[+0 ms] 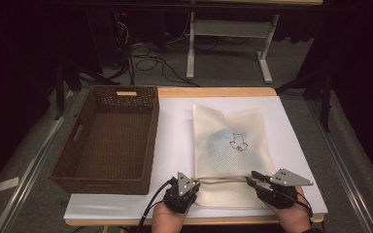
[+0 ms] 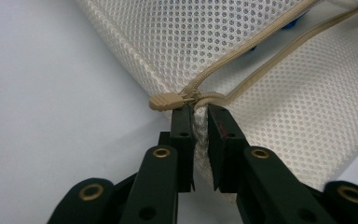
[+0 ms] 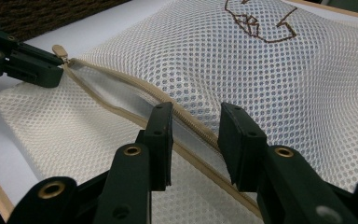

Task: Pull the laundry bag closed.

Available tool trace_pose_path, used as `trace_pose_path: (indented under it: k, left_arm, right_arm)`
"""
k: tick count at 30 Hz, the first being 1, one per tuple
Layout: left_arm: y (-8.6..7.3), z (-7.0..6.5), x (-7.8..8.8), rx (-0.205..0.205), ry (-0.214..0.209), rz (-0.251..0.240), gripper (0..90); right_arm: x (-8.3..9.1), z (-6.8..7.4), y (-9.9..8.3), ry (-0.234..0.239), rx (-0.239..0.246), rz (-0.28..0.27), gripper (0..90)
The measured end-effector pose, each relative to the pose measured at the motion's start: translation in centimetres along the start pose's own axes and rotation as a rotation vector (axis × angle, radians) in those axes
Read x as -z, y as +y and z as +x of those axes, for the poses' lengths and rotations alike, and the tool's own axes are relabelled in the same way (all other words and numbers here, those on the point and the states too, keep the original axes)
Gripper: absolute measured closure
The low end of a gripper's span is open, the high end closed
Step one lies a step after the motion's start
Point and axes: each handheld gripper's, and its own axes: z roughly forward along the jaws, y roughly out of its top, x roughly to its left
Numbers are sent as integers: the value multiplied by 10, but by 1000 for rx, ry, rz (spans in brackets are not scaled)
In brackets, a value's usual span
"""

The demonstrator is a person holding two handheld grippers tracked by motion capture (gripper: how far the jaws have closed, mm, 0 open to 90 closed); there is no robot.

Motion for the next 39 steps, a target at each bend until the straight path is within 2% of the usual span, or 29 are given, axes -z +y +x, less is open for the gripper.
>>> trace_pose_path:
  k: [3,6,9,12,14,16,18,20,22,24,26,28,30,33,35,37,39]
  left_arm:
    - [0,1,0,5,-3,2,725]
    - [1,3,0,30,-6,-13,669]
    - [2,4,1,21,2,-24,641]
    - [4,2,4,-18,8,-48,649]
    - [5,-3,5,-29,-29,-65,708]
    - [7,-8,6,-62,-45,-76,699]
    - [8,-12,9,-80,-40,-85,698]
    - [8,-8,14,-60,-31,-97,699]
    - [6,-1,17,-21,-25,-86,711]
    - [1,9,16,42,-37,-51,720]
    - [-4,14,12,84,-49,-10,687]
    - [-6,15,4,120,-79,31,647]
    - [-8,14,-3,130,-88,54,623]
    - [-7,10,-9,144,-83,44,639]
    - [-6,9,-10,141,-88,46,733]
    - [-5,5,-11,111,-73,42,807]
    - [-4,2,-9,93,-58,23,834]
  right_arm:
    - [0,0,-1,0,1,5,661]
    - [-1,-1,-2,3,1,5,661]
    - [0,-2,-2,2,-2,8,661]
    - [0,-3,-2,0,-7,9,662]
    - [-1,-2,-2,0,-12,11,662]
    - [-1,-2,-2,0,-3,10,662]
    - [-1,-2,-2,0,-1,14,662]
    - [-1,-2,-2,-1,0,10,663]
    - [0,-2,-3,-1,-9,9,663]
    - [0,-2,-3,-1,-12,10,663]
    - [0,-2,-3,1,-11,11,663]
    - [0,-2,-3,0,-8,7,663]
    - [0,-2,-2,1,-6,6,663]
    - [0,-1,-2,6,-1,8,661]
    - [-1,1,-1,13,2,10,658]
    - [-1,5,1,24,11,6,656]
    - [-1,11,3,38,22,-1,654]
